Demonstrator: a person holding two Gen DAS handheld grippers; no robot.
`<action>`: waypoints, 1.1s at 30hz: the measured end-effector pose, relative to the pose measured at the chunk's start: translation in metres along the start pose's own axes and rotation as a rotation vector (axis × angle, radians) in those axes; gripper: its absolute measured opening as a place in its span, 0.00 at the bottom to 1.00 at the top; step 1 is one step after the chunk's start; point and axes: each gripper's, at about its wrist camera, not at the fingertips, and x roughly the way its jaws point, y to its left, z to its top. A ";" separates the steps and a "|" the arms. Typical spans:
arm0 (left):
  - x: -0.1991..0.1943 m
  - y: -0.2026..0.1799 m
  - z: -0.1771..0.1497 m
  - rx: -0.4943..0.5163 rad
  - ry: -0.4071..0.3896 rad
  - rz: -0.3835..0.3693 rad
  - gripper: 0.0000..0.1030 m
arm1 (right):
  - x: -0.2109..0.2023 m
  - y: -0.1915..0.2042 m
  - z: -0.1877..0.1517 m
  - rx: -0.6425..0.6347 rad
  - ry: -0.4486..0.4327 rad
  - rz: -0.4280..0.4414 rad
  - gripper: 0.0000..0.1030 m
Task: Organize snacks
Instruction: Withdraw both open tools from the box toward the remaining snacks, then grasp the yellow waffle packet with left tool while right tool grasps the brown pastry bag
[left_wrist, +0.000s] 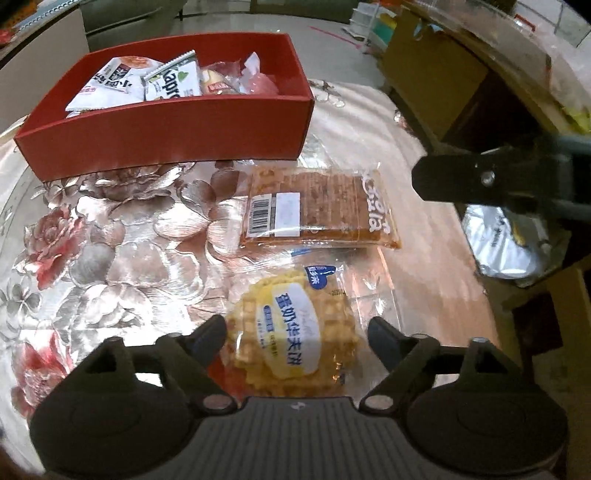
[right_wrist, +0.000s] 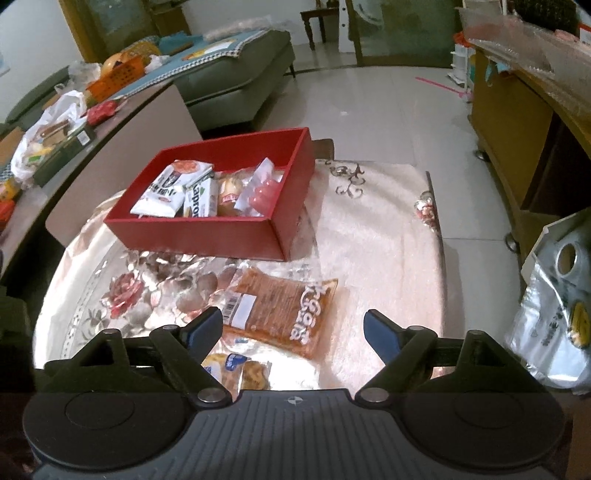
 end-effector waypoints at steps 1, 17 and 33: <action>0.003 -0.003 -0.001 0.006 0.001 0.024 0.79 | 0.000 0.000 0.000 -0.003 0.002 0.003 0.86; -0.015 0.054 -0.020 -0.007 0.071 0.025 0.68 | 0.062 -0.001 0.013 0.021 0.110 -0.029 0.87; -0.035 0.104 -0.024 -0.066 0.050 -0.040 0.68 | 0.119 0.033 0.012 -0.147 0.257 0.017 0.88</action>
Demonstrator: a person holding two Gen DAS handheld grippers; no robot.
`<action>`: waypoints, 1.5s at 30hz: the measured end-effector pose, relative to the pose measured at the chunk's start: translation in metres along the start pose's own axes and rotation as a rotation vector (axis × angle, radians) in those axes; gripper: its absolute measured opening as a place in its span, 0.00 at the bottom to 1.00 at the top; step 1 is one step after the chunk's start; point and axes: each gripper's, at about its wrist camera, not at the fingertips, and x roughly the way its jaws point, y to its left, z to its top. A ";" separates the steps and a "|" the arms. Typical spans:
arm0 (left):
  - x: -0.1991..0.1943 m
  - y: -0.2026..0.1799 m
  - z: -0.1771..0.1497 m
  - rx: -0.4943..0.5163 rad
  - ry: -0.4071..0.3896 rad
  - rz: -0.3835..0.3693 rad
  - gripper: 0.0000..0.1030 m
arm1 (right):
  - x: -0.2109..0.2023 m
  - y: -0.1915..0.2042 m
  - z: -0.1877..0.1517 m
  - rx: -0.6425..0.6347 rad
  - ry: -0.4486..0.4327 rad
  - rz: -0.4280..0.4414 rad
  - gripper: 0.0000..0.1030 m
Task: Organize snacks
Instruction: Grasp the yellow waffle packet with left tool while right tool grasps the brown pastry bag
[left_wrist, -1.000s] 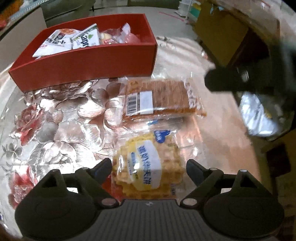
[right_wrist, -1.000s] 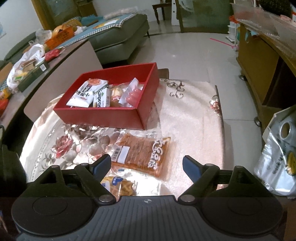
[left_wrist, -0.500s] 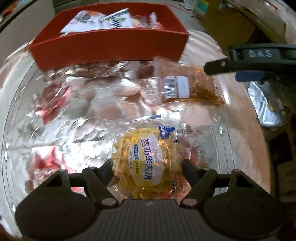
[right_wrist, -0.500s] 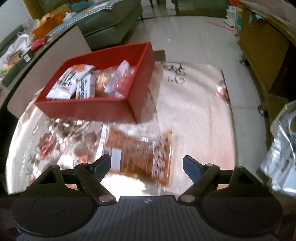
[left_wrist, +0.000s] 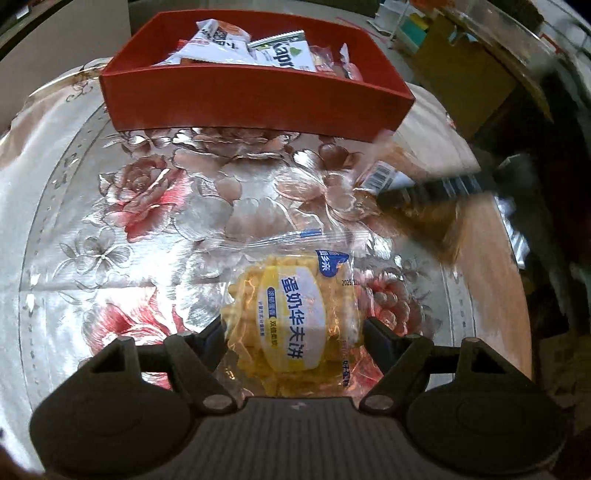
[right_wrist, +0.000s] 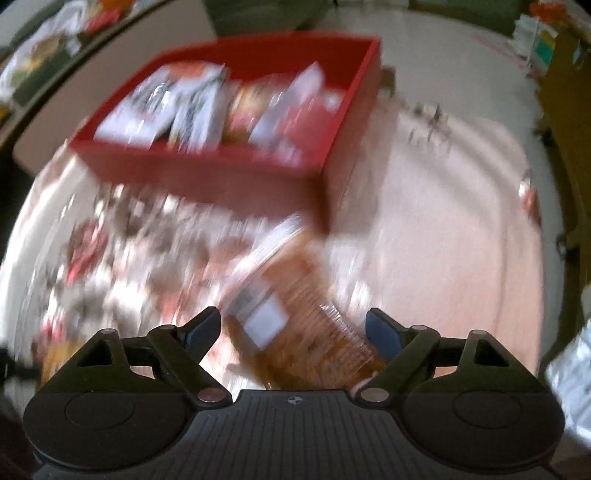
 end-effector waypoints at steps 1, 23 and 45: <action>-0.001 0.000 0.000 0.003 -0.002 -0.003 0.68 | -0.004 0.003 -0.007 -0.003 0.013 0.010 0.89; 0.016 0.000 -0.012 0.068 0.011 0.101 0.72 | 0.005 0.037 -0.034 0.056 0.023 -0.195 1.00; 0.013 -0.013 -0.023 0.180 0.022 0.149 0.70 | -0.018 0.043 -0.041 0.060 -0.009 -0.193 0.61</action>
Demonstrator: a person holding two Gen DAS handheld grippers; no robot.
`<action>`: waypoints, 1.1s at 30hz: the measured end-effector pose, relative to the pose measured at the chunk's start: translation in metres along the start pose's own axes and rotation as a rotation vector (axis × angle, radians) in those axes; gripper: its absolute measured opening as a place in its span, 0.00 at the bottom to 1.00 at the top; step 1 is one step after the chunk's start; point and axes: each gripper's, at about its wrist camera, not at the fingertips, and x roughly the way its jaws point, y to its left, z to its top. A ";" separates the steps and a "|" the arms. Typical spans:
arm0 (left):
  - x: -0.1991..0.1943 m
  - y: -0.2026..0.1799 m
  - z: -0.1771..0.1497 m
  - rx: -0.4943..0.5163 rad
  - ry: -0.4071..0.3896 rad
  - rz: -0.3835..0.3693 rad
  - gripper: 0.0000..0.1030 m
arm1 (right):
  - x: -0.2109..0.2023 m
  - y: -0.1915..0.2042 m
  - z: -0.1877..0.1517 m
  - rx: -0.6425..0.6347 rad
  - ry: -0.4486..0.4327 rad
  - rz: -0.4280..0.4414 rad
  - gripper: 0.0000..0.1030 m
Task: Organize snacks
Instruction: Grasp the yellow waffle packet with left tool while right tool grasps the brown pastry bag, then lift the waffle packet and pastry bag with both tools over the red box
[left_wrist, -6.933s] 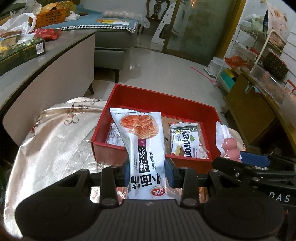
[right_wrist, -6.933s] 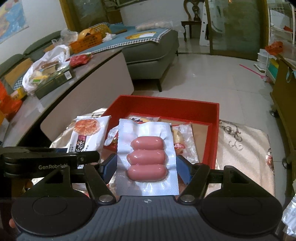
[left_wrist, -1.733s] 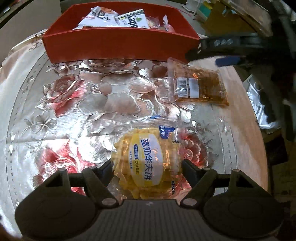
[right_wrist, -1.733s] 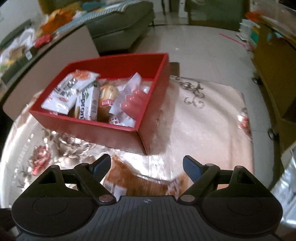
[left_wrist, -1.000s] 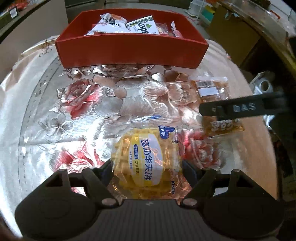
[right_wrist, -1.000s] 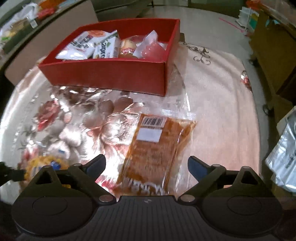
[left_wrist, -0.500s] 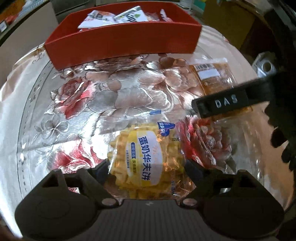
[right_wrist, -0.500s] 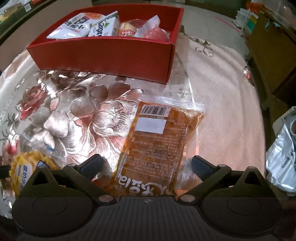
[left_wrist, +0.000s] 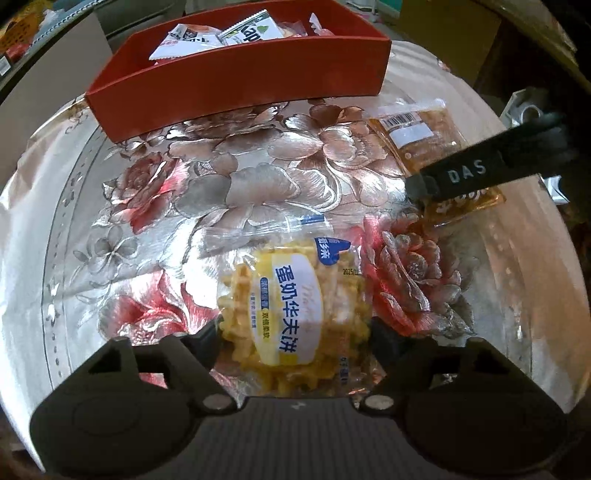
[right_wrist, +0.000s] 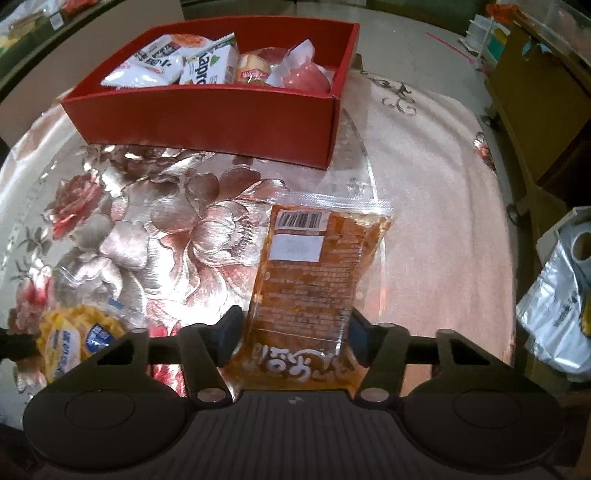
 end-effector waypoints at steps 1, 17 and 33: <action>-0.001 -0.001 0.000 0.001 -0.002 0.004 0.70 | -0.003 0.000 -0.001 0.002 0.000 0.007 0.60; -0.022 0.008 0.008 -0.026 -0.078 0.001 0.70 | -0.051 0.007 -0.014 0.034 -0.125 0.080 0.55; -0.049 0.037 0.031 -0.095 -0.220 0.048 0.70 | -0.082 -0.004 0.009 0.096 -0.271 0.146 0.55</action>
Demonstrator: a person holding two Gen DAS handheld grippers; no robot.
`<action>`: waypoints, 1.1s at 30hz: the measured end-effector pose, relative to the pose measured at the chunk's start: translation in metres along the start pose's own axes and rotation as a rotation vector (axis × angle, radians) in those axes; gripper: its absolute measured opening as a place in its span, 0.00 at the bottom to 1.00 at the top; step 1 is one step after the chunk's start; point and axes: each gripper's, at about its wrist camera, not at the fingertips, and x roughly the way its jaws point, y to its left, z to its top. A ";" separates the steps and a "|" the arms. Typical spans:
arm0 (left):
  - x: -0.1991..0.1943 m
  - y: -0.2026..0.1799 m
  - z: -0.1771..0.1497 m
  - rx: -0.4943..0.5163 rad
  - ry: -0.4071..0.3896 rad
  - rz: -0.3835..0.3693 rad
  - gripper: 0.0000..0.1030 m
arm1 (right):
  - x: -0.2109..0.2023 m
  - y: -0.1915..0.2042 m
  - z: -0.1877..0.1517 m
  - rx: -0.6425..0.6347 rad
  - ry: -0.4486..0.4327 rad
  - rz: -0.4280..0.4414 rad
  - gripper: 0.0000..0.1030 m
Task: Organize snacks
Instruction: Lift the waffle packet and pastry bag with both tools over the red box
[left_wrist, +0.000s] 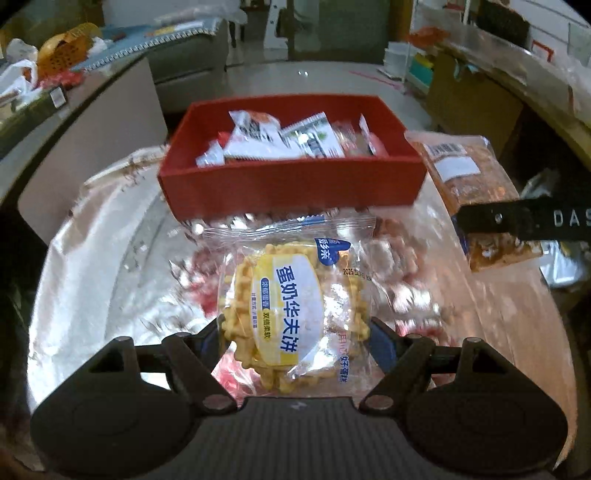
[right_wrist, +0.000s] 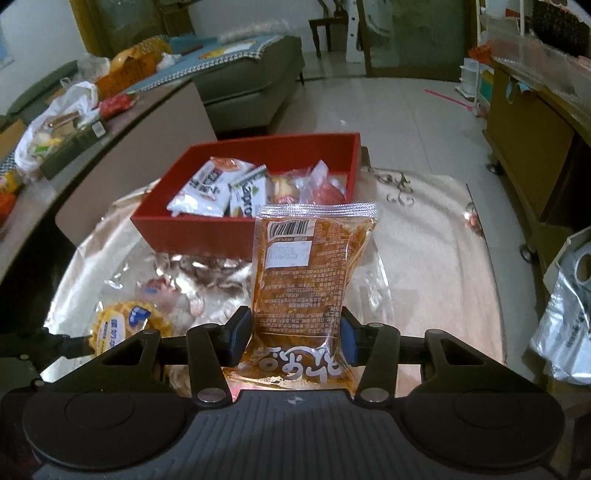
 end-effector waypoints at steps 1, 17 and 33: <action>-0.001 0.002 0.002 -0.005 -0.010 0.006 0.70 | 0.000 0.001 0.002 -0.002 -0.004 0.005 0.55; -0.013 0.011 0.038 -0.031 -0.130 0.050 0.70 | -0.006 0.008 0.026 -0.012 -0.087 0.025 0.56; -0.013 0.021 0.067 -0.045 -0.214 0.106 0.70 | -0.004 0.012 0.047 -0.028 -0.142 0.032 0.56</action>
